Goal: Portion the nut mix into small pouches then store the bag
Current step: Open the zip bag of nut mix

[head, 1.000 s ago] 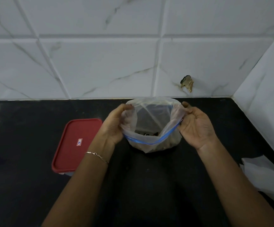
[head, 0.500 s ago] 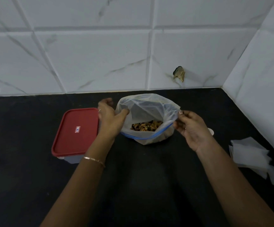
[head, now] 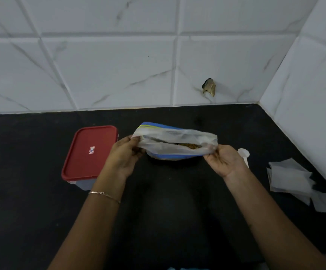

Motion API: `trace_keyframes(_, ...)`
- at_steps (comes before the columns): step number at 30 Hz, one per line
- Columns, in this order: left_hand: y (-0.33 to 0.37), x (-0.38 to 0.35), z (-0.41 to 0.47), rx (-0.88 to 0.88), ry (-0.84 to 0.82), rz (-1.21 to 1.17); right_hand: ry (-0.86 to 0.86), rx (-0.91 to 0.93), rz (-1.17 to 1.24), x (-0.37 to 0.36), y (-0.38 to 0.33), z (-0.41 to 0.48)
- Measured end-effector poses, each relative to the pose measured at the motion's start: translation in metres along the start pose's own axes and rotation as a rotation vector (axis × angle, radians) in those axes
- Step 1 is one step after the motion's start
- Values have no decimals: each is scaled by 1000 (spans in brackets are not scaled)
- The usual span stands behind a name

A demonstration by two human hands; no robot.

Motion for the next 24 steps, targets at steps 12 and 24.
trace_keyframes(12,-13,-34,6,155,14,-70,-151,214,-603,3,2,7)
trace_keyframes(24,-9,-32,14,-310,100,930,141,910,-2130,16,-2,-3)
Point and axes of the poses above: each hand's wrist, its own z-axis towards the middle knuckle, its own x-axis out of the back of the hand, y = z × x, the point moved 1 cm from there along z, towards the middle knuckle, and after that the axes turned 14 degrees about -y, right-handed, at the moved point
